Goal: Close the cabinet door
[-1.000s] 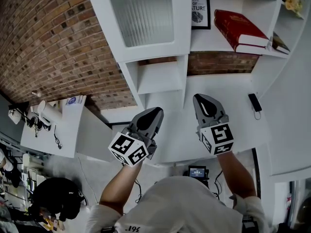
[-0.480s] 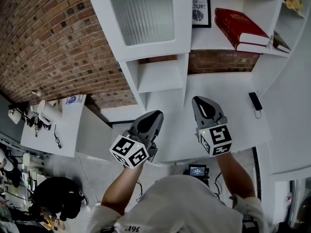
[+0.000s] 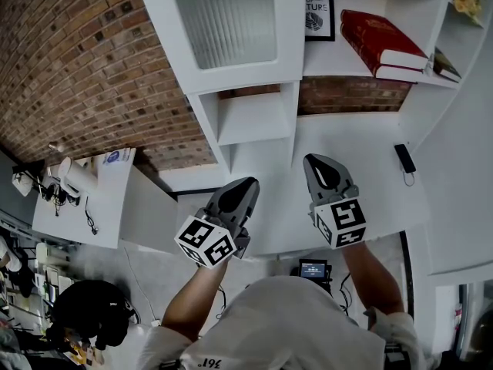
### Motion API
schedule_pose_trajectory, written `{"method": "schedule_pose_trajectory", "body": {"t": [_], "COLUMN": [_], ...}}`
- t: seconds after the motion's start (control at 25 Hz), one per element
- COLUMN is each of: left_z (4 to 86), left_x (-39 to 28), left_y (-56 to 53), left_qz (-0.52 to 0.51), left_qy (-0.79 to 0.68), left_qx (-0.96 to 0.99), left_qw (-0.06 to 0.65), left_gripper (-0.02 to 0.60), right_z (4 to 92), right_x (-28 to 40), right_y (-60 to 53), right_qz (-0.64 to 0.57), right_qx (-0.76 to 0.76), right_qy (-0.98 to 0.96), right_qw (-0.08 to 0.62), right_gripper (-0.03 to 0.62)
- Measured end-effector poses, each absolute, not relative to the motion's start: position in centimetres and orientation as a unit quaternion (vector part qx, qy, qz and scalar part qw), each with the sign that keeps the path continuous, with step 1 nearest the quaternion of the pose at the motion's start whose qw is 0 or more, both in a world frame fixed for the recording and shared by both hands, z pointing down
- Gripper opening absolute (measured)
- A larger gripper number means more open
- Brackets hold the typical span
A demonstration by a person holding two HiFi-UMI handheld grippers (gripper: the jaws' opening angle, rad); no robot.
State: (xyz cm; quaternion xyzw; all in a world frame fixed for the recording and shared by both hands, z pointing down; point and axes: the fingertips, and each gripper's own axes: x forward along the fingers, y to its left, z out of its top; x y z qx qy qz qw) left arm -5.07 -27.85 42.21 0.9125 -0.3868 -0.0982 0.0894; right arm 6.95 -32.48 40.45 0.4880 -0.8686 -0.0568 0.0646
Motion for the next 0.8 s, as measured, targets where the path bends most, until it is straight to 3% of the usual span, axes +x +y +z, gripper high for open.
{"method": "schedule_pose_trajectory", "body": {"t": [0.8], "left_z": [43.4], "left_x": [-5.0], "left_y": [-27.5], "left_qz": [-0.094], "left_qy": [-0.385], "left_qx": [0.912], "left_qw": [0.110], "left_gripper": [0.031], "right_z": [41.9], "right_x": [6.5], "right_y": [-31.9], "right_qz": [-0.049], "right_qx": [0.483], "right_qy": [-0.871], "right_qw": [0.079], "right_gripper": [0.028]}}
